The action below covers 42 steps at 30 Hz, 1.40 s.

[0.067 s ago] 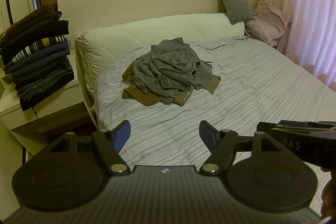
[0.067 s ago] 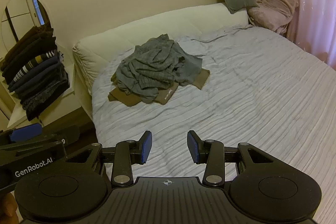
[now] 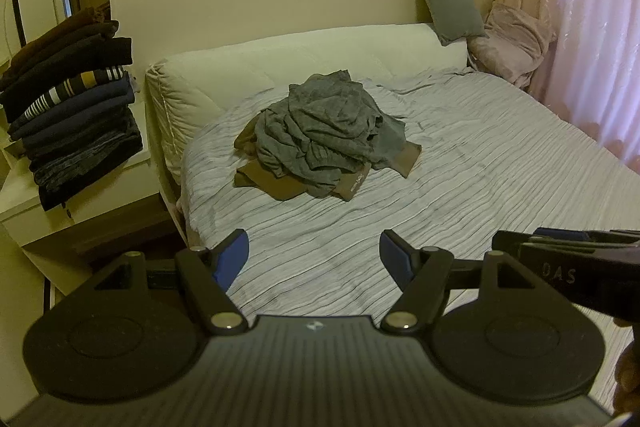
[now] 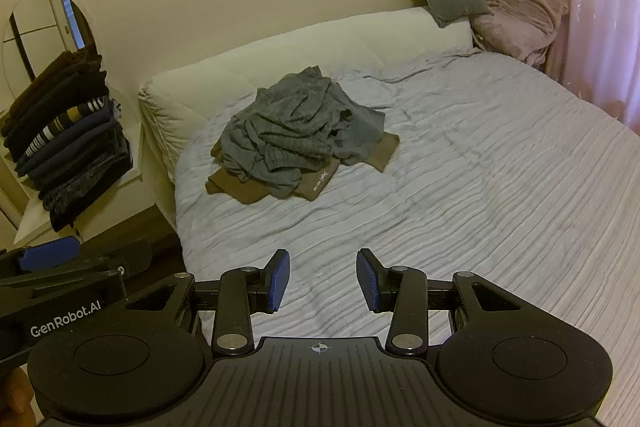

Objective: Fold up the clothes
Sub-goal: 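Approach the pile of grey clothes on the bed with both tools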

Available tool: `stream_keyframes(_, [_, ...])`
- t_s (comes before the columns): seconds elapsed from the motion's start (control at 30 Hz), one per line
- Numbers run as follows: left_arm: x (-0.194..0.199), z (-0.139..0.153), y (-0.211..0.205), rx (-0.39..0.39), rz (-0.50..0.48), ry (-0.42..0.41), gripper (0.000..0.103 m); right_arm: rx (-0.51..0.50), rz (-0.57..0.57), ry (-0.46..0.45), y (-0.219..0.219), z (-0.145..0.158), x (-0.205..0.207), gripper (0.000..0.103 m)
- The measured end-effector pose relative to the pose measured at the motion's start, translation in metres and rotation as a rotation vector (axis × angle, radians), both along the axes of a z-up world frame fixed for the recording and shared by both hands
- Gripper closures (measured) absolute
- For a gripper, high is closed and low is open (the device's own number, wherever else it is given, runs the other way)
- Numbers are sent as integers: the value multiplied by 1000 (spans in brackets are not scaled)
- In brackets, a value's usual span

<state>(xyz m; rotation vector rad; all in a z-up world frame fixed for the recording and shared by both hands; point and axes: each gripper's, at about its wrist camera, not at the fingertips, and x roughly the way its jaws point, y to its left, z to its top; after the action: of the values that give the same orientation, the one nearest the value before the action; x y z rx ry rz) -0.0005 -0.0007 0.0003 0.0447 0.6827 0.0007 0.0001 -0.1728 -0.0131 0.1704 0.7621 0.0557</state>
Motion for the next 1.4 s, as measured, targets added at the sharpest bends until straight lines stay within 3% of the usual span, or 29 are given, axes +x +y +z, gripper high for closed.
stream_keyframes(0.47, [-1, -1, -7, 6, -15, 14, 34, 9, -6, -19, -13, 11, 3, 62])
stream_keyframes(1.1, [-6, -2, 4, 15, -2, 27, 34, 16, -15, -37, 5, 10, 3, 62])
stream_keyframes(1.4, [20, 0, 13, 23, -16, 34, 34, 33, -9, -50, 9, 8, 21, 62])
